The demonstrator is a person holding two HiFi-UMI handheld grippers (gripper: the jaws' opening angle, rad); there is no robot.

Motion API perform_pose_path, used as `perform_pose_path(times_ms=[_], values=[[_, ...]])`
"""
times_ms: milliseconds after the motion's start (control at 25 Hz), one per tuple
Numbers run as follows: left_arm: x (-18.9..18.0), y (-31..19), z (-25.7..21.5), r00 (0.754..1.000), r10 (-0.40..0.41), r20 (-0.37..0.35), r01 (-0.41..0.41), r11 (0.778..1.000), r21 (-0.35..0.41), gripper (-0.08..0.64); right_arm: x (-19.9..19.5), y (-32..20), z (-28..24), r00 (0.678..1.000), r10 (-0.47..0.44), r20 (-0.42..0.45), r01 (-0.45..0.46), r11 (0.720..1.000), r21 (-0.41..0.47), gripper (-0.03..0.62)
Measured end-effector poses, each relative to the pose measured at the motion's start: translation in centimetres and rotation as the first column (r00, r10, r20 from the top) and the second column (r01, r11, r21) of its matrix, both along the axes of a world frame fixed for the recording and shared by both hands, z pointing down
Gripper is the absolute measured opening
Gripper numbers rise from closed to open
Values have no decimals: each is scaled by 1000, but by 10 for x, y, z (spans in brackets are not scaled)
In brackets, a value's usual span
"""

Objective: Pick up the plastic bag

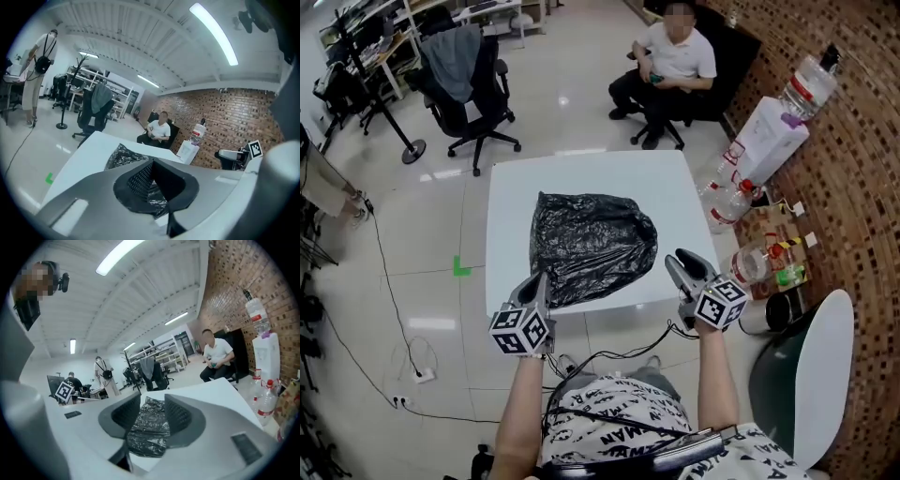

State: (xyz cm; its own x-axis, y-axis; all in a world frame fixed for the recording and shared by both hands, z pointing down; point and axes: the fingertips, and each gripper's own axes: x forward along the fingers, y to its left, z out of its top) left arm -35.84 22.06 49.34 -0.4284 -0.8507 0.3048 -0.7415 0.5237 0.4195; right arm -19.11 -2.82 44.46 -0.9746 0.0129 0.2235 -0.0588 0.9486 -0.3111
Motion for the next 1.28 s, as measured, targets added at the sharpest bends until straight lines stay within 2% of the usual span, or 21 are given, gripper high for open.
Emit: perform_pose_path(times_ms=[40,80,120,240,360,560,760,920,1120,1280], values=[[7,-4,-5,1000,2,6,-2,1000,8,2,4,2,-5,1000,9,21,-9,1000,13,149],[12,-8,-9,1000,-3,15,3,1000,14,2,5,4,-10,999,12,40,-13,1000,23,60],[16,-12,-14,1000,-14,25,13,1000,21,2,5,8,-16,998,6,58,-7,1000,27,9],[38,-27,-29,998,-30,53,28,999,37,2,7,18,-27,998,-26,62,24,999,37,9],[61,-41,-36,996,-30,82,28,999,21,2,6,16,-24,1000,-18,-4,18,995,97,9],[88,-38,-36,995,-48,85,48,999,8,2,12,21,-16,997,-35,-75,47,985,168,9],[87,-18,-40,991,-80,103,81,997,-3,2,15,36,-7,993,-63,-99,80,981,175,9],[86,-18,-47,990,-67,121,69,998,-6,2,20,36,-10,994,-50,-96,66,983,172,9],[85,-24,-52,990,-39,139,40,999,-5,2,25,34,-16,994,-7,-107,34,967,253,9],[83,-25,-53,990,-20,136,21,1000,-3,2,28,35,-15,993,13,-120,19,967,256,9]])
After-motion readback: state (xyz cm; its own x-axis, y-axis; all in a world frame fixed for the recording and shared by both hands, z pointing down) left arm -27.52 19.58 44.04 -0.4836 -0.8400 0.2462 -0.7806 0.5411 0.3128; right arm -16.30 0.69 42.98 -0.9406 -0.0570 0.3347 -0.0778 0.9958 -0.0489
